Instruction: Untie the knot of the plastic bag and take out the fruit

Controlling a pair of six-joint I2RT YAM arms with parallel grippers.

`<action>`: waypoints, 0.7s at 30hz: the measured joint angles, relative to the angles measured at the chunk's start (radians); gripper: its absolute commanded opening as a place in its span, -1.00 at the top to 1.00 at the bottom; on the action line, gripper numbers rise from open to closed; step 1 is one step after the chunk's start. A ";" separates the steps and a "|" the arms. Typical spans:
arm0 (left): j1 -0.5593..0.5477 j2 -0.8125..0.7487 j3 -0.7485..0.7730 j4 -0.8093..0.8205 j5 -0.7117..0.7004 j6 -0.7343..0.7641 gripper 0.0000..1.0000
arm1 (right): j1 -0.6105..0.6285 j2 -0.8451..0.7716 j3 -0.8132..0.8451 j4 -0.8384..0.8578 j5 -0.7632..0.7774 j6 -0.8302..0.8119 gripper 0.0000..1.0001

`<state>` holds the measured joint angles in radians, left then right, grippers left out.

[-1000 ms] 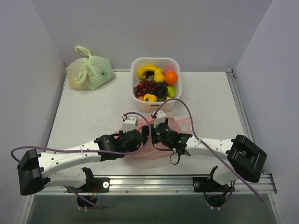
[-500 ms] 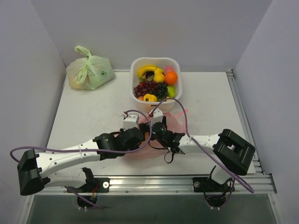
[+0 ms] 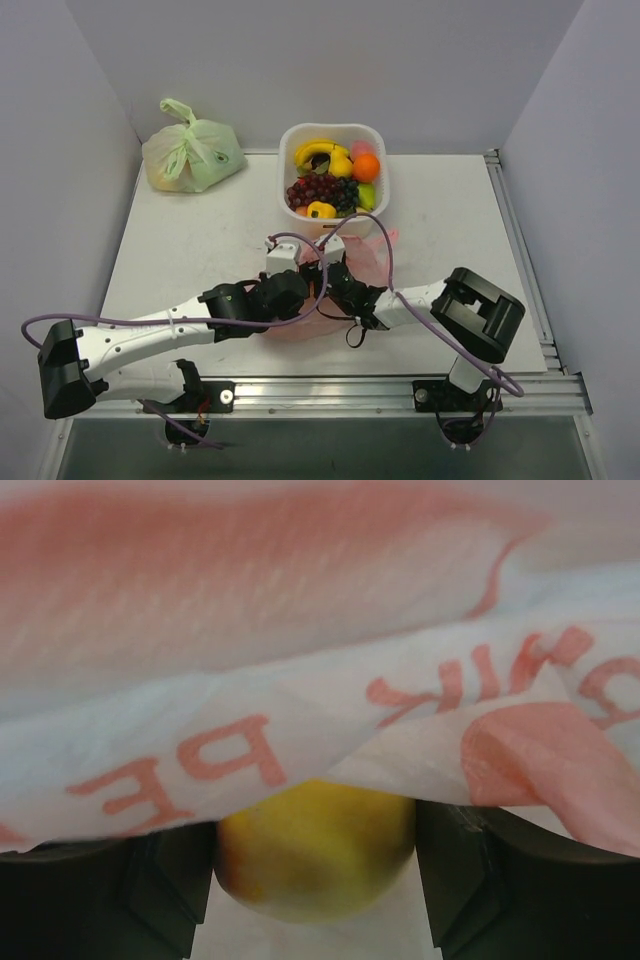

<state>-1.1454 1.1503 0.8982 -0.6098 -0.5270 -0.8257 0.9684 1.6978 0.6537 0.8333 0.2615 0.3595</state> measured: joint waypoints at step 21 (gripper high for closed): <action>0.378 -0.023 -0.021 0.001 0.067 0.378 1.00 | 0.007 -0.576 -0.007 -0.410 -0.317 -0.065 0.87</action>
<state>-0.7673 1.1278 0.8772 -0.6086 -0.4603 -0.4473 0.9756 1.1213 0.6468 0.4229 -0.0555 0.2943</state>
